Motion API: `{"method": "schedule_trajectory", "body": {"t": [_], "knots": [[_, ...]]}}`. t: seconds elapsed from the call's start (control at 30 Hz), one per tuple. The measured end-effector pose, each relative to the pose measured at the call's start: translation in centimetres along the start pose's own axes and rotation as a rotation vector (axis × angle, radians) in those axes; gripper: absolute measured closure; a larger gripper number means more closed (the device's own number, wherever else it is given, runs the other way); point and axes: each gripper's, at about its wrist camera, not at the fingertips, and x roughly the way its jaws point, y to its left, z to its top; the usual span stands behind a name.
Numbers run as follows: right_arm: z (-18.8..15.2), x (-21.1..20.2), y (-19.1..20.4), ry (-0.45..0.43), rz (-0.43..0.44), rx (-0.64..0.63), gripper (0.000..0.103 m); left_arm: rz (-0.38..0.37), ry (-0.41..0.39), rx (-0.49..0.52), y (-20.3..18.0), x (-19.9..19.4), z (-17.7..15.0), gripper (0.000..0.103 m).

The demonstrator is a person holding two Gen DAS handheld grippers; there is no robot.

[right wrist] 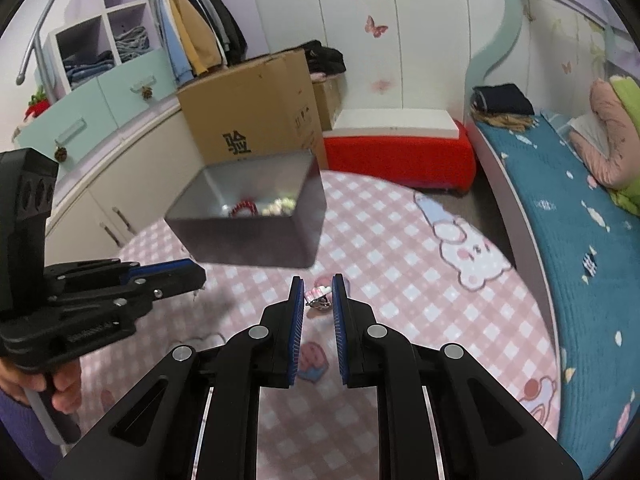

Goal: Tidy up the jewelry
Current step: 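Lower both held pieces into the grey tin and open both tools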

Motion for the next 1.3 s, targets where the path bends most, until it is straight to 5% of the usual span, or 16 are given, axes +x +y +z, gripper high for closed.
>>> {"method": "schedule_trajectory", "body": {"t": [0.2, 0.43, 0.8, 1.3], "knots": [[2.4, -0.9, 1.1, -0.037, 0.009, -0.016, 0.088, -0.047, -0.053, -0.016, 0.3, -2.3, 2.3, 0.094], [6.1, -0.8, 3.1, -0.077, 0.037, -0.042, 0.088, -0.016, -0.092, -0.019, 1.4, -3.1, 5.7, 0.094], [9.2, 3.5, 4.8, -0.03, 0.095, -0.042, 0.088, 0.018, 0.012, -0.082, 4.6, 0.9, 8.4, 0.094], [7.8, 9.1, 3.7, 0.076, 0.089, 0.002, 0.088, 0.075, 0.081, -0.06, 5.5, 4.5, 7.1, 0.093]]}}
